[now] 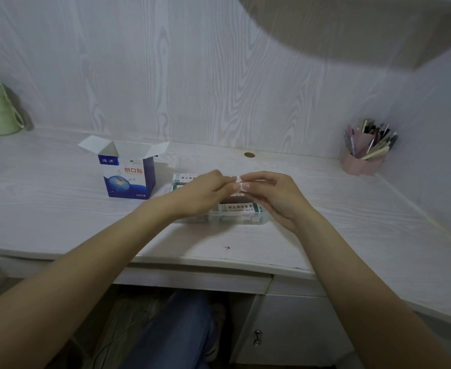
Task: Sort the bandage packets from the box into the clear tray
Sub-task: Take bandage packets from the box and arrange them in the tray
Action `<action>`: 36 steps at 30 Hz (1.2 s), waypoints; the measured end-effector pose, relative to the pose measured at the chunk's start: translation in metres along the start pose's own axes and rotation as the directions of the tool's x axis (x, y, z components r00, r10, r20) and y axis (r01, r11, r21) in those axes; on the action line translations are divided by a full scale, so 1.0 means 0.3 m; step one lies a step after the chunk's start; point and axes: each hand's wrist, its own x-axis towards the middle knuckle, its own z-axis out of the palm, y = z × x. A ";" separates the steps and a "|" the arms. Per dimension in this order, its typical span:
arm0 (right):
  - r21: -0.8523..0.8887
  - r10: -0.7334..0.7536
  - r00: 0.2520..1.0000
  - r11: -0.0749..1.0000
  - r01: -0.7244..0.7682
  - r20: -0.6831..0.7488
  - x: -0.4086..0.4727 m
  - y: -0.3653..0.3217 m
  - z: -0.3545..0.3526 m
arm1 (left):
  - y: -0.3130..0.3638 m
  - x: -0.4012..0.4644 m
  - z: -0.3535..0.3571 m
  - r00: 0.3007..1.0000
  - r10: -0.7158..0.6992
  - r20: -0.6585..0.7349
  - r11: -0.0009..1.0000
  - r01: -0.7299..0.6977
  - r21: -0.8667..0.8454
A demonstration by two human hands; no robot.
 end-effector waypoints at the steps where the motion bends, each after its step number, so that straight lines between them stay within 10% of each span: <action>1: -0.028 -0.003 1.000 1.000 0.003 -0.009 0.001 -0.001 -0.004 | 0.001 0.002 0.001 1.000 0.005 -0.020 1.000 -0.005 0.000; 7: -0.400 -0.125 0.982 0.914 0.059 -0.141 0.015 0.002 -0.021 | -0.033 0.031 0.029 0.979 -0.027 -0.200 0.997 0.040 0.065; 15: -0.794 -0.213 0.973 0.605 0.063 -0.084 0.022 0.053 -0.027 | -0.043 0.058 0.068 0.995 -0.010 -0.097 0.976 0.030 0.215; 36: -0.936 -0.166 0.986 0.349 0.053 -0.006 0.034 0.069 -0.010 | -0.056 0.077 0.064 0.995 -0.088 -0.047 0.804 0.099 0.586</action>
